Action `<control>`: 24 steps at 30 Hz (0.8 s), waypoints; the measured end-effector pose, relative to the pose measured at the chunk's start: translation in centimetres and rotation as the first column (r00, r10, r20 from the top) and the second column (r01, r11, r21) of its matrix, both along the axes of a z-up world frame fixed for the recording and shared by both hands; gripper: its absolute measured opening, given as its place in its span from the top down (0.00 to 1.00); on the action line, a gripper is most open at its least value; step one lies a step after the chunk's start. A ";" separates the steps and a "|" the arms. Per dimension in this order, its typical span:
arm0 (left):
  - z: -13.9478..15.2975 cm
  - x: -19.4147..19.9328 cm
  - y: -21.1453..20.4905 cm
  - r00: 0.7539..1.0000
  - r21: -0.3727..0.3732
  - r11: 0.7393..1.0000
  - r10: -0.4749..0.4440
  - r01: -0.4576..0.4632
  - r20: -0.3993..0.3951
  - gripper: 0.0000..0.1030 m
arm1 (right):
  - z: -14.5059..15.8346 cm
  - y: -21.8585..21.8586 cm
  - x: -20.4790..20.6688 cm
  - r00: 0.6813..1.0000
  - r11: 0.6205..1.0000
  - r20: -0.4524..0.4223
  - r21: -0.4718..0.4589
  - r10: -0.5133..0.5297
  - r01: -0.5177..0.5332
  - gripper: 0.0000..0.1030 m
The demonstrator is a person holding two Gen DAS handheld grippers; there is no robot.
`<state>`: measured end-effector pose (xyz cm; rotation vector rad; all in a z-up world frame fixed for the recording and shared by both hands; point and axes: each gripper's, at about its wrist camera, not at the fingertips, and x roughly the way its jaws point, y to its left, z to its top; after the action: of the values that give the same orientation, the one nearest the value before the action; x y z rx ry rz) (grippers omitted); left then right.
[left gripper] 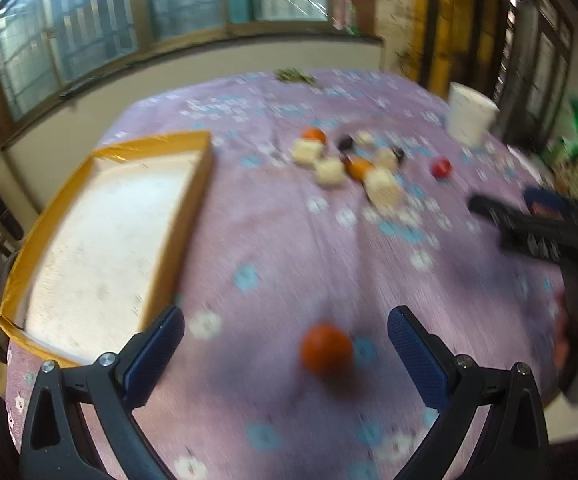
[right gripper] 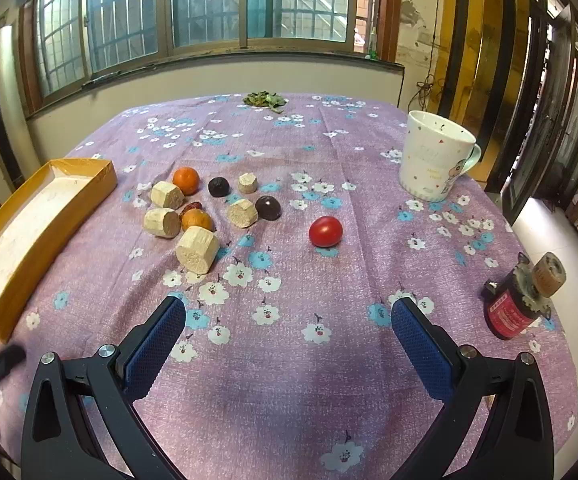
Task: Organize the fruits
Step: 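Grasp the orange with the left tool while the right tool grasps the red tomato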
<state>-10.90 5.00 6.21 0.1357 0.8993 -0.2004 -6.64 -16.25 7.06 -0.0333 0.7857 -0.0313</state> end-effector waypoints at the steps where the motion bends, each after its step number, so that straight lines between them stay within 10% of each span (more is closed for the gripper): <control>1: -0.3 -0.2 -0.2 1.000 0.007 1.000 -0.007 0.007 -0.017 0.00 | -0.1 -0.1 0.1 1.000 1.000 -0.001 0.001 0.002 -0.002 0.00; 7: -2.1 0.0 -1.1 0.997 0.003 1.000 -0.025 0.026 -0.072 0.06 | -0.4 -1.0 0.4 1.000 1.000 -0.008 0.002 -0.003 0.003 0.00; 16: -4.5 1.3 -1.4 0.989 -0.014 1.000 -0.018 0.016 -0.146 0.62 | -0.4 -4.2 0.9 0.998 0.998 -0.021 0.004 -0.059 0.059 0.00; 24: -4.2 1.9 -1.4 0.993 -0.037 0.999 -0.011 0.007 -0.114 0.64 | -1.0 -7.0 3.2 0.997 0.997 -0.067 0.054 -0.046 0.049 0.00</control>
<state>-9.00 3.57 2.03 0.0947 1.0087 -0.2345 -3.40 -23.20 6.08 0.0369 0.8530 -0.0537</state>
